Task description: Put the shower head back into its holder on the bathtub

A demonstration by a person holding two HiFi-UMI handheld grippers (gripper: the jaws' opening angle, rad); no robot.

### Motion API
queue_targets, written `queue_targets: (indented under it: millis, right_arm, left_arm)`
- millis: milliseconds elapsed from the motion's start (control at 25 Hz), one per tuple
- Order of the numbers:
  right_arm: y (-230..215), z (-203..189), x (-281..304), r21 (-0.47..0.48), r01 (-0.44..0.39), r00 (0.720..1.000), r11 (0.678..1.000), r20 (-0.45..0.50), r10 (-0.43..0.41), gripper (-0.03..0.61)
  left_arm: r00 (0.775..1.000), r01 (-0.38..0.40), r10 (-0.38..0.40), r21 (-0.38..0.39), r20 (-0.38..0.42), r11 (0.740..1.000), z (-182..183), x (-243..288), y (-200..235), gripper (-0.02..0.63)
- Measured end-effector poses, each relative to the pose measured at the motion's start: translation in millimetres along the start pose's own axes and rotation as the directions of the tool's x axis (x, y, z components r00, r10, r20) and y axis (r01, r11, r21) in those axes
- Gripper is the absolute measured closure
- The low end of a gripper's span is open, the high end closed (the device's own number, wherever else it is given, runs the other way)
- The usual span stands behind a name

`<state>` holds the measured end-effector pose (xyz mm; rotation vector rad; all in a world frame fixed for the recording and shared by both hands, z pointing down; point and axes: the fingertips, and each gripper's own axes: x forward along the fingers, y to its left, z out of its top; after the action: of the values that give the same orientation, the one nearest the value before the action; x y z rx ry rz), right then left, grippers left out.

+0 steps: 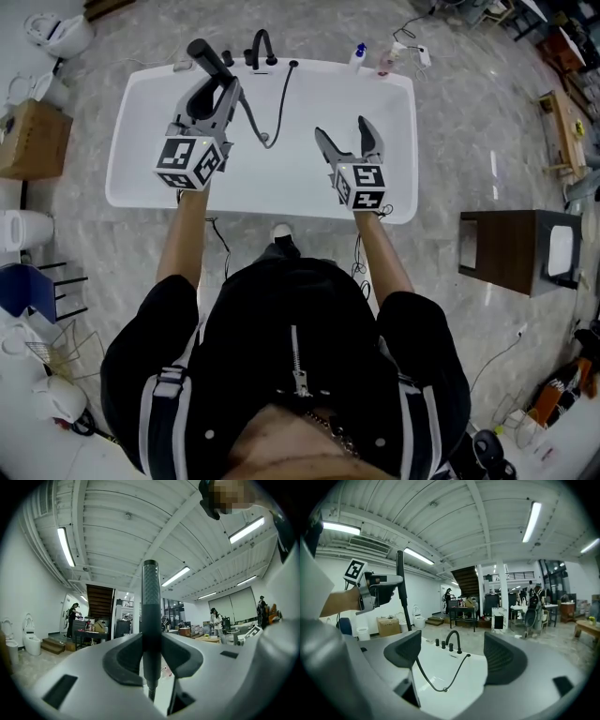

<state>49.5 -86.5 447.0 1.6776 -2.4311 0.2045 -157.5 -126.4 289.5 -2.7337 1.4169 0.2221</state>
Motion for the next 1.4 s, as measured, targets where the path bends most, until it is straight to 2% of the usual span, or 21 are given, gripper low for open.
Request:
queue_targets:
  millis: [360, 760, 1040, 1400]
  right_arm:
    - [7, -6, 39, 0.006, -0.048, 0.999, 0.999, -0.019, 0.048, 0.160]
    - [43, -32, 78, -0.029, -0.232, 0.970, 0.972, -0.084, 0.228, 0.175]
    - [88, -62, 101, -0.078, -0.369, 0.921, 0.926, -0.168, 0.352, 0.176]
    - [161, -97, 126, -0.148, -0.546, 0.826, 0.824, -0.261, 0.500, 0.186]
  left_arm:
    - [1.000, 0.004, -0.004, 0.001, -0.011, 1.000, -5, 20, 16, 0.482]
    - [0.997, -0.071, 0.071, 0.004, -0.022, 0.998, -1, 10, 19, 0.482]
    - [0.990, -0.144, 0.144, -0.004, -0.006, 0.990, 10, -9, 24, 0.482]
    - [0.967, -0.254, 0.254, 0.005, 0.015, 0.967, 28, -42, 39, 0.482]
